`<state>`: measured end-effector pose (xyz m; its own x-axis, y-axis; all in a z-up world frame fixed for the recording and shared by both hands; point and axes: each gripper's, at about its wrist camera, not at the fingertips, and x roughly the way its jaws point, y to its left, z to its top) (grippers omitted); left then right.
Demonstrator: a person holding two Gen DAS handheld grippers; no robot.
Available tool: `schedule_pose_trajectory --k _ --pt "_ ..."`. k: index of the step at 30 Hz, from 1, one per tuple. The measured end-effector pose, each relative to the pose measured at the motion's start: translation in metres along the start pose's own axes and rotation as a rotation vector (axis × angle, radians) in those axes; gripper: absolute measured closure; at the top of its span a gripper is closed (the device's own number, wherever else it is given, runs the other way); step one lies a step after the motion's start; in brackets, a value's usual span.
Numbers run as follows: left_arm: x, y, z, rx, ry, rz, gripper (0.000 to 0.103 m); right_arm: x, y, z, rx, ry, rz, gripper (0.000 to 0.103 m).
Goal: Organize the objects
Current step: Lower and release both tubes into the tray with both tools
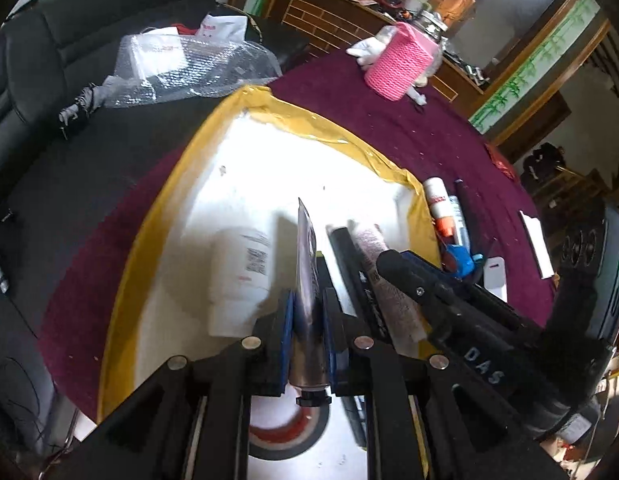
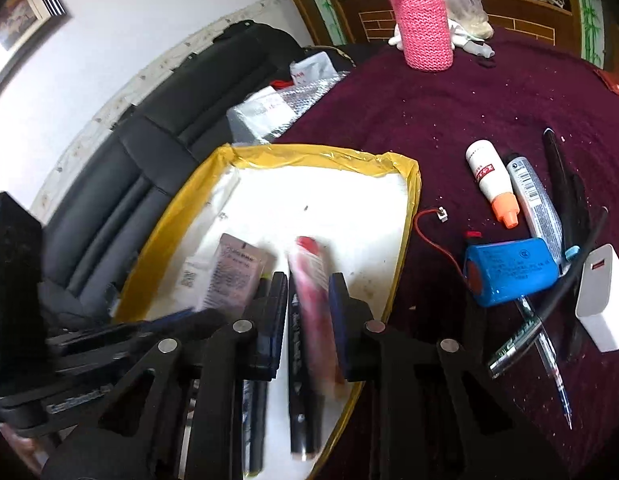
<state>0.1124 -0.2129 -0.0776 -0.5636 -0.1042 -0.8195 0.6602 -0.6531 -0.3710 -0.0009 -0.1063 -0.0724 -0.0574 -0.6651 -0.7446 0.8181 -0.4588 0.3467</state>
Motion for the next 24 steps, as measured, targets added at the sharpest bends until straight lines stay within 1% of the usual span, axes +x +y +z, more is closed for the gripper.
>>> schedule_pose_trajectory --k 4,8,12,14,16,17,18,19,21,24 --pt "0.003 0.003 0.002 -0.005 0.003 0.001 0.091 0.007 0.005 0.002 -0.044 -0.004 -0.043 0.081" --pt "0.002 0.005 0.002 -0.010 0.001 -0.002 0.090 0.008 0.007 0.001 -0.051 -0.012 -0.052 0.081" --pt "-0.001 0.000 -0.003 0.017 -0.013 -0.012 0.089 0.008 0.007 0.002 -0.044 -0.014 -0.048 0.081" --pt "-0.004 -0.003 -0.007 0.018 -0.023 -0.034 0.081 0.006 0.005 0.002 -0.029 -0.008 -0.024 0.081" --pt "-0.011 -0.006 -0.013 0.008 -0.055 -0.034 0.051 0.001 0.002 0.002 -0.005 -0.015 0.038 0.081" --pt "-0.015 -0.008 -0.016 0.000 -0.076 -0.029 0.045 -0.004 0.002 0.000 -0.005 -0.028 0.076 0.081" --pt "-0.020 -0.010 -0.018 -0.006 -0.099 -0.018 0.040 -0.011 0.002 -0.002 -0.010 -0.049 0.094 0.078" --pt "-0.029 -0.013 -0.023 -0.005 -0.135 -0.002 0.038 -0.017 0.003 -0.005 -0.013 -0.069 0.085 0.076" --pt "-0.038 -0.019 -0.028 0.005 -0.171 0.001 0.037 -0.032 0.000 -0.013 -0.014 -0.108 0.081 0.068" --pt "-0.048 -0.031 -0.038 0.013 -0.206 -0.013 0.033 -0.057 -0.007 -0.026 -0.023 -0.148 0.075 0.068"
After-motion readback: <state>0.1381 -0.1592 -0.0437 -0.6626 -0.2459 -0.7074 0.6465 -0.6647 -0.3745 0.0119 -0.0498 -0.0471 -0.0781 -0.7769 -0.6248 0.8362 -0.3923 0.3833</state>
